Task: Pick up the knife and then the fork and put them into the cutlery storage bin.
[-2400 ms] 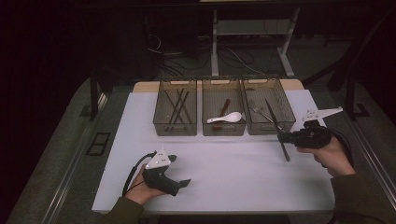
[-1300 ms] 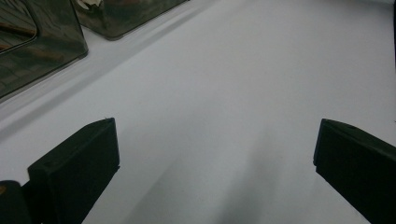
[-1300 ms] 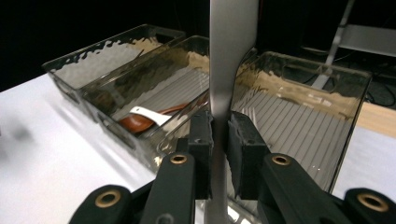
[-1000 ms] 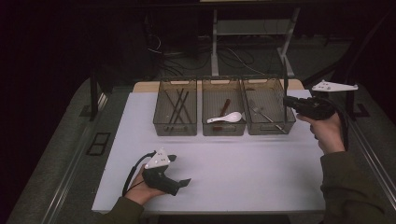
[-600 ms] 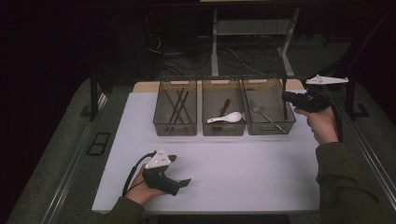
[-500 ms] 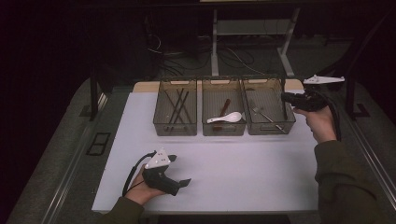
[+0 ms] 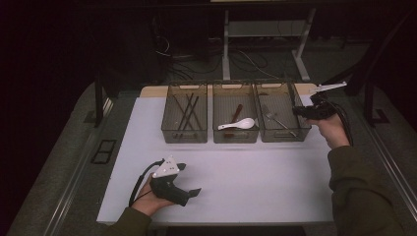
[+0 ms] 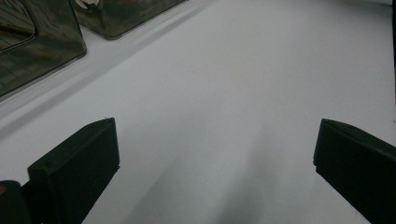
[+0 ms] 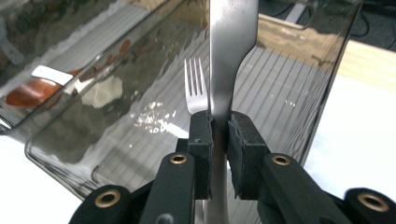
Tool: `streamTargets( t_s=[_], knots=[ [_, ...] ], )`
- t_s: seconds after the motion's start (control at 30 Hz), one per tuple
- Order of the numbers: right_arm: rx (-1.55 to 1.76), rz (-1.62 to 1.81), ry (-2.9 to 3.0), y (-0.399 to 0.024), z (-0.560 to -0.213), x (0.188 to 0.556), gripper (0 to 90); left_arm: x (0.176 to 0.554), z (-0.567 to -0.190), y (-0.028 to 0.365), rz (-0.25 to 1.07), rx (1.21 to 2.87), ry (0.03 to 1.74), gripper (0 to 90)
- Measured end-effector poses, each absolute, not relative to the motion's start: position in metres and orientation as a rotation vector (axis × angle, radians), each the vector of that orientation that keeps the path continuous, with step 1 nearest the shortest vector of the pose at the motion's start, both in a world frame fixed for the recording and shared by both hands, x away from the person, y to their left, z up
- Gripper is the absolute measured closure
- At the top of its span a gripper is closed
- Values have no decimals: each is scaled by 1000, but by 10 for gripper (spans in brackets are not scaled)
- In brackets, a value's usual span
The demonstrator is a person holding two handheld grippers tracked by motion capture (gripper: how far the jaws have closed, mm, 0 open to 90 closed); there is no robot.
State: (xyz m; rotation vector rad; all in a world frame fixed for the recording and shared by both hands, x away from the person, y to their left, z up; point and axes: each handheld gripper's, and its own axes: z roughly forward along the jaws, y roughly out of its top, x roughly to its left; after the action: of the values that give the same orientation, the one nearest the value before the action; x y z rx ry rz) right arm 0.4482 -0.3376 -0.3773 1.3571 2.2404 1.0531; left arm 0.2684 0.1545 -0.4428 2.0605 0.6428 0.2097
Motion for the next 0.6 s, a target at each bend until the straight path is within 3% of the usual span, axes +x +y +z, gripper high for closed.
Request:
streamTargets(
  t_s=[0.6],
  knots=[
    [1368, 812, 2400, -318, -386, 468, 792, 268, -443, 154, 207, 2063, 642, 0]
  ],
)
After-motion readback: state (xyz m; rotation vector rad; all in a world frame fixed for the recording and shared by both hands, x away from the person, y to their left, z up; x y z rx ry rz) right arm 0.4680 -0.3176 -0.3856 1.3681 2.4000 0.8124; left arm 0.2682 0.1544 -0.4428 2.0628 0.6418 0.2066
